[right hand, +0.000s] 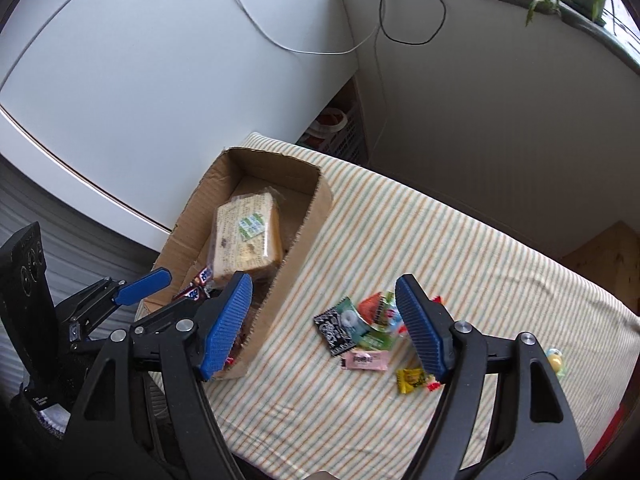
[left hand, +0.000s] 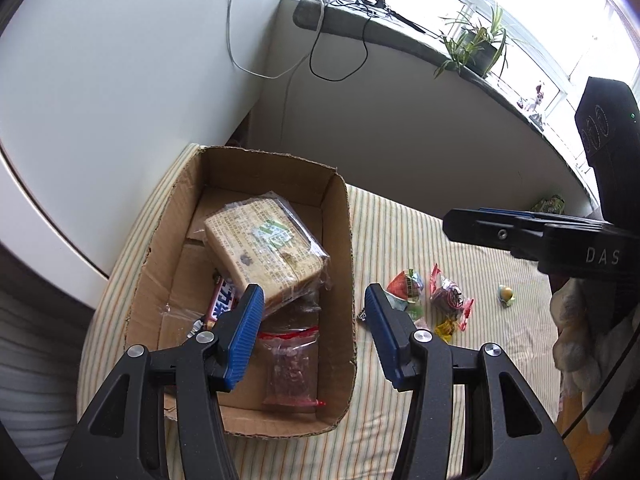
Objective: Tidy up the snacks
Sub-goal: 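Move the right tool to the yellow ball candy while the left tool approaches the yellow packet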
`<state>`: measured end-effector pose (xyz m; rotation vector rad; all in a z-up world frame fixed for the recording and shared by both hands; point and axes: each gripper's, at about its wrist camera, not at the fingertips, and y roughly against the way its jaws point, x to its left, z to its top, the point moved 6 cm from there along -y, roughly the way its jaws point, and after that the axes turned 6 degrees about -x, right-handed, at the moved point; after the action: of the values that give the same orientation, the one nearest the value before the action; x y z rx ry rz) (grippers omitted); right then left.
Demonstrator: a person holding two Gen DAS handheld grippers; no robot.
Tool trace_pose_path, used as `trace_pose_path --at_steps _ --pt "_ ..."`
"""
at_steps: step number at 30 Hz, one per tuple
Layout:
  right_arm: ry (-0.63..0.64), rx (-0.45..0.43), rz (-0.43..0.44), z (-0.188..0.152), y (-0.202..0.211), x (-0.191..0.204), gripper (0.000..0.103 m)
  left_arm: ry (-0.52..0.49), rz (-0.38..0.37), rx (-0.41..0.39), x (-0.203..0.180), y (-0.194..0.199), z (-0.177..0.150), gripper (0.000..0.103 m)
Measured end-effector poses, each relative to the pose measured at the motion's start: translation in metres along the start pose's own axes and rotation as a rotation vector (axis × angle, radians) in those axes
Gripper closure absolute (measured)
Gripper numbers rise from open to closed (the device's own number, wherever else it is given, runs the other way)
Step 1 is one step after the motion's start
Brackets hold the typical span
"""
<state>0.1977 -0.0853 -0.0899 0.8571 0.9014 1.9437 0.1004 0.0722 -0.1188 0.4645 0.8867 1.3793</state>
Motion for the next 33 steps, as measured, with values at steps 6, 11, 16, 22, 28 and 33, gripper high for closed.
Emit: trace_pose_path --at_steps 6,11,16,22,28,33 --pt "-0.078 -0.028 -0.094 -0.026 0.034 -0.062 0.026 -0.051 -0.027 0.015 -0.023 -0.002 -0.009 0.052" --pt "-0.156 -0.037 -0.17 -0.057 0.059 -0.112 0.026 -0.099 -0.064 0.047 -0.049 -0.011 -0.022 0.052" --pt "-0.279 -0.041 -0.227 -0.091 0.078 -0.164 0.026 -0.155 -0.111 0.098 -0.079 -0.026 -0.038 0.052" --pt "-0.364 -0.06 -0.269 -0.122 0.089 -0.207 0.026 -0.241 -0.161 0.147 -0.118 -0.043 -0.054 0.052" --pt "-0.283 -0.077 -0.252 -0.13 0.082 -0.209 0.026 -0.315 -0.194 0.195 -0.146 -0.063 -0.071 0.054" --pt "-0.231 -0.041 -0.229 -0.135 0.062 -0.212 0.043 -0.357 -0.191 0.248 -0.159 -0.088 -0.081 0.056"
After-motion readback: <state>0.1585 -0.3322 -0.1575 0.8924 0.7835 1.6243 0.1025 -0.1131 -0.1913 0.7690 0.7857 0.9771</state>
